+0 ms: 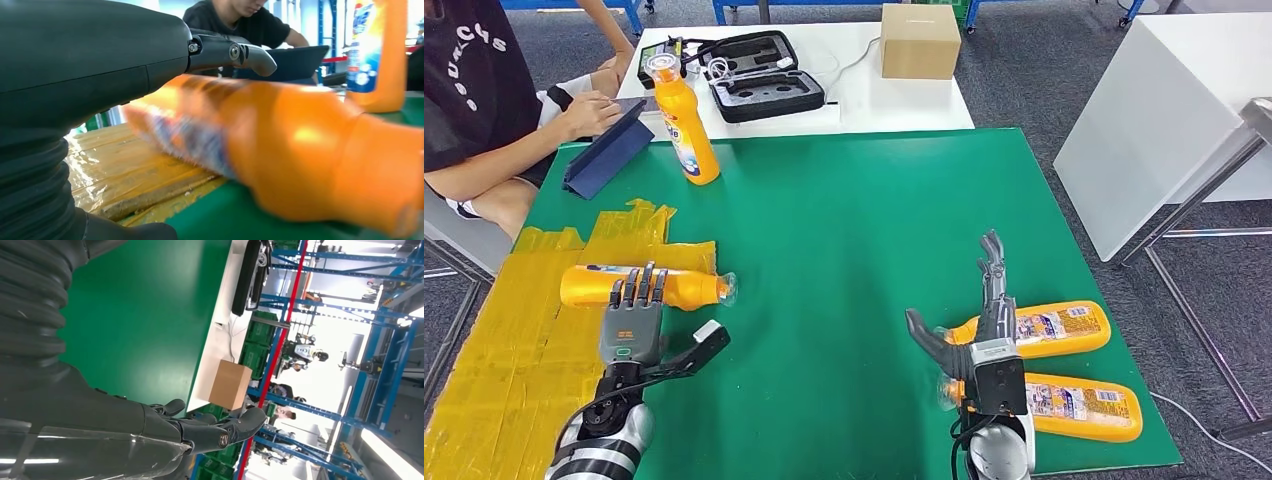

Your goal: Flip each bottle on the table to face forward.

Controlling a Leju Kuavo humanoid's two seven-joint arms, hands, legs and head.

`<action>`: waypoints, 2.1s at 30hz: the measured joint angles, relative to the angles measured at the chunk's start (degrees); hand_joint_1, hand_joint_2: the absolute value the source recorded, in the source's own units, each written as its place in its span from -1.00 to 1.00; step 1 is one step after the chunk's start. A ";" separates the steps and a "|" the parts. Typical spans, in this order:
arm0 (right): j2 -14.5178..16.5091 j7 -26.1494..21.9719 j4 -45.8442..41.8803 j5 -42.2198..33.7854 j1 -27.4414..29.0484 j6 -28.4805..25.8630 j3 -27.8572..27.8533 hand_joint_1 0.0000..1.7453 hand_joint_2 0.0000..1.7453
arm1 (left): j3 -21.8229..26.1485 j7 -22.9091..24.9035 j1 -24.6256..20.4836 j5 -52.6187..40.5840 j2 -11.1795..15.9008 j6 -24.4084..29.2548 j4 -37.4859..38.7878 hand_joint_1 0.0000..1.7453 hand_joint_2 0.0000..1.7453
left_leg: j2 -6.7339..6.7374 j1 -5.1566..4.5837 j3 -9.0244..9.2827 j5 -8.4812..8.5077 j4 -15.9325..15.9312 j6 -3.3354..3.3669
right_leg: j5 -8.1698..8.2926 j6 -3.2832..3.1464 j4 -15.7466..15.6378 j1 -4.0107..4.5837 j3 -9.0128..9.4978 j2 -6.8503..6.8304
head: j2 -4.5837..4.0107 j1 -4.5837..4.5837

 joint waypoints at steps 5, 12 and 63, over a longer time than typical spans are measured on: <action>-0.07 0.03 0.16 0.03 -0.01 -0.14 0.08 -1.00 1.00 | 1.45 -0.48 -0.89 0.33 -0.03 0.75 2.01 -1.00 1.00 | 0.00 -0.01 0.06 0.00 0.00 0.00 | 0.00 0.00 0.00 0.00 0.05 0.00 | 0.00 0.01; -0.22 0.05 0.23 -0.16 -0.06 0.01 0.06 -1.00 1.00 | 2.93 -7.35 -1.93 8.16 -1.01 -2.79 3.31 -1.00 1.00 | -0.05 -0.01 0.14 0.00 0.00 0.00 | 0.00 0.00 0.00 0.00 0.15 -0.03 | 0.00 -0.02; -36.88 1.62 13.08 23.80 -10.26 16.18 -3.88 -1.00 1.00 | 1.22 -34.94 15.05 80.72 -7.97 -49.42 -38.84 -1.00 1.00 | -0.06 -0.18 -0.04 0.05 0.06 0.12 | 0.10 0.17 -0.03 -0.18 -0.06 -0.04 | 0.00 -0.03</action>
